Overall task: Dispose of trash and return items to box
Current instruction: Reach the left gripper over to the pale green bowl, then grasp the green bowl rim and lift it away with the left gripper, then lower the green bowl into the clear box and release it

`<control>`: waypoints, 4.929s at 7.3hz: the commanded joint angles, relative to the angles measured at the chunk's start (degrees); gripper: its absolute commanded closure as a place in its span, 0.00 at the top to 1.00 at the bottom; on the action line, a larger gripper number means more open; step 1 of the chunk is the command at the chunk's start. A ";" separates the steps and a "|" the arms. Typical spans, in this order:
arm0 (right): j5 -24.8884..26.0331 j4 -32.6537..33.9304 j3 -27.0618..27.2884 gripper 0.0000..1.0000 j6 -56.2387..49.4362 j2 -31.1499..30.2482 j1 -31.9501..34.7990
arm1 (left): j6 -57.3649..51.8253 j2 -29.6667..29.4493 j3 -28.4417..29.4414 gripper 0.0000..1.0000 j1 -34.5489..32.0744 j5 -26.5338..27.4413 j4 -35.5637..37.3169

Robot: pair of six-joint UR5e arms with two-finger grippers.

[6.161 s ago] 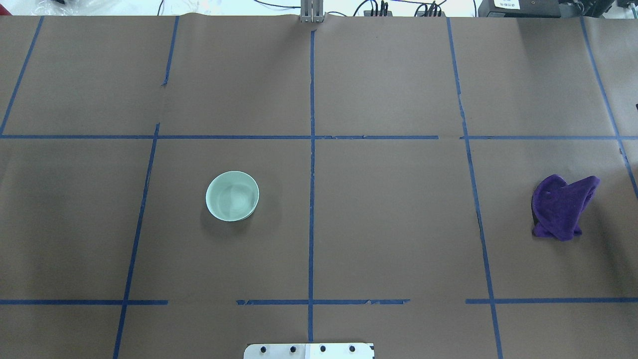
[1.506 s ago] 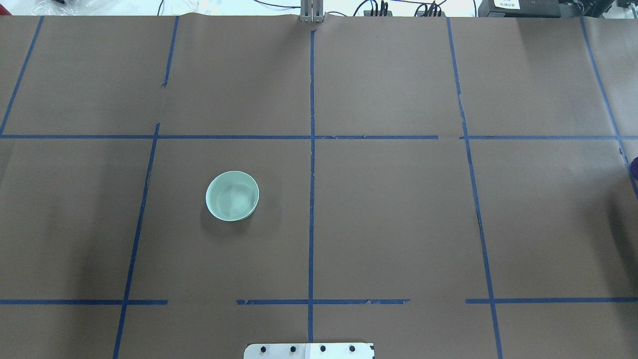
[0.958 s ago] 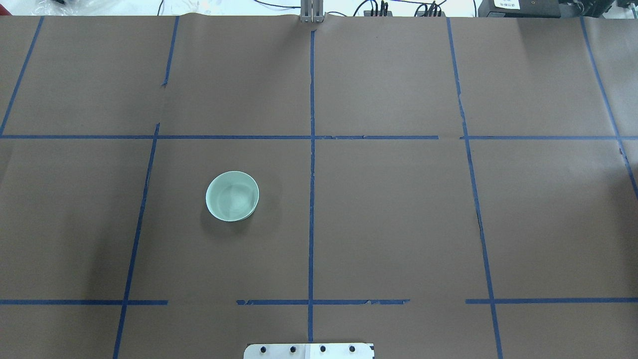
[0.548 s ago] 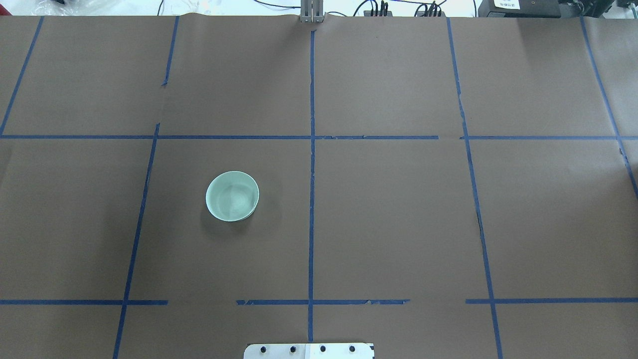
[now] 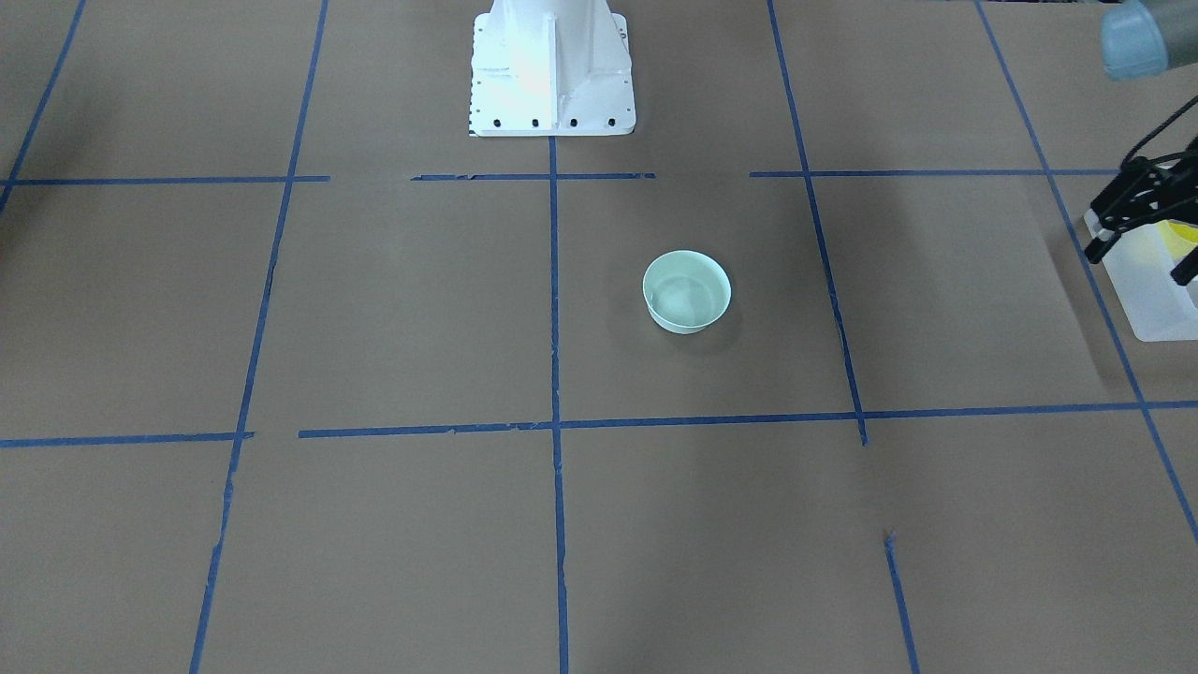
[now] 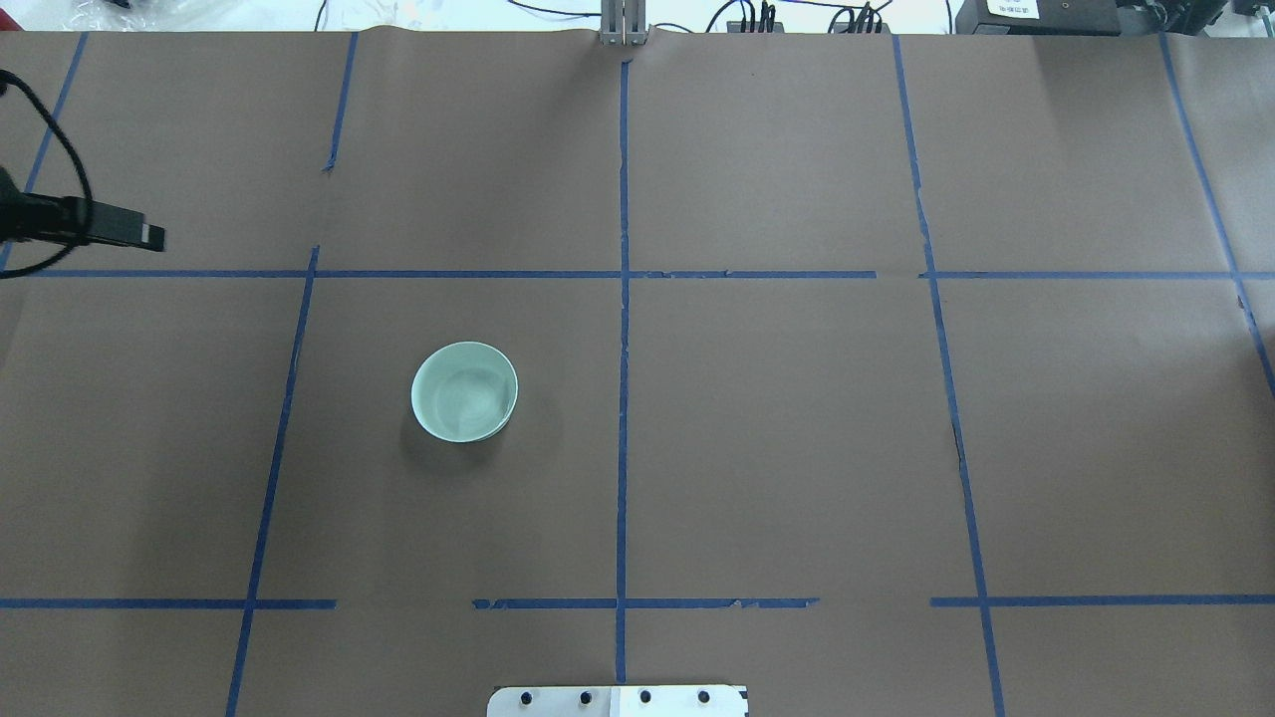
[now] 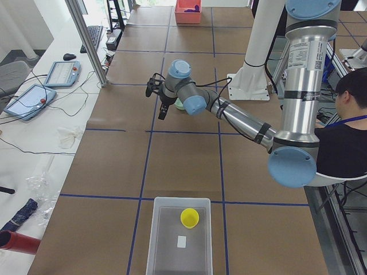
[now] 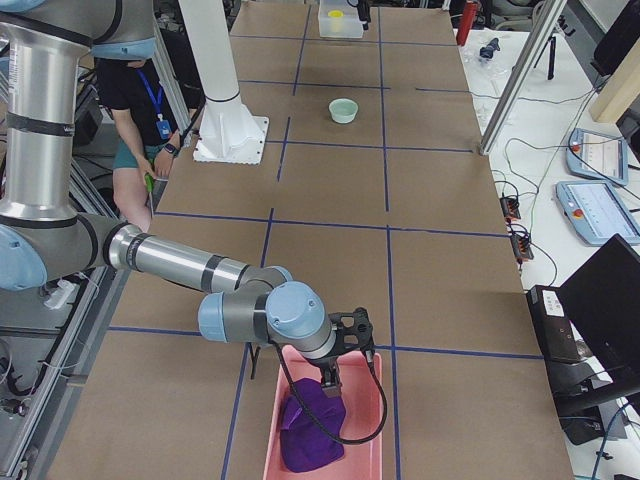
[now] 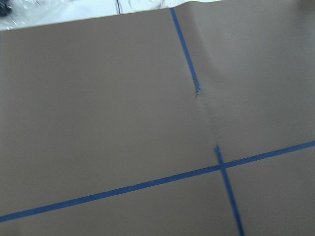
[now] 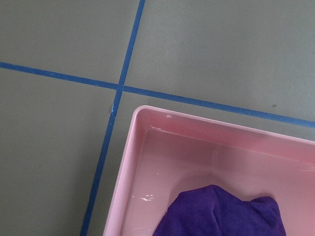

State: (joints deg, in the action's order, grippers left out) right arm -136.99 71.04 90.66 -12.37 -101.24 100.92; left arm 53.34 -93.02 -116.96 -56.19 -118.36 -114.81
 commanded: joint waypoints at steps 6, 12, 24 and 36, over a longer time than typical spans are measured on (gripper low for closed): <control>0.06 -4.77 -0.22 1.00 0.42 -1.51 -0.46 | 33.41 -11.84 11.14 0.83 26.38 20.27 0.55; 0.06 -4.77 -0.22 1.00 0.15 -1.95 -0.46 | 38.68 -12.63 10.98 0.00 29.39 20.10 0.73; -0.12 -4.68 0.21 1.00 0.41 -2.12 -1.33 | -90.74 0.43 19.46 0.00 -44.33 -8.03 28.80; -0.29 -4.51 2.58 1.00 7.80 -1.51 -5.03 | -77.54 10.42 28.08 1.00 -42.87 -17.51 2.29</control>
State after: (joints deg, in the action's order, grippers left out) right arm -137.19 66.44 92.34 -5.97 -102.74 96.24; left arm -26.72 -80.75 -82.01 -99.47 -133.00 -123.44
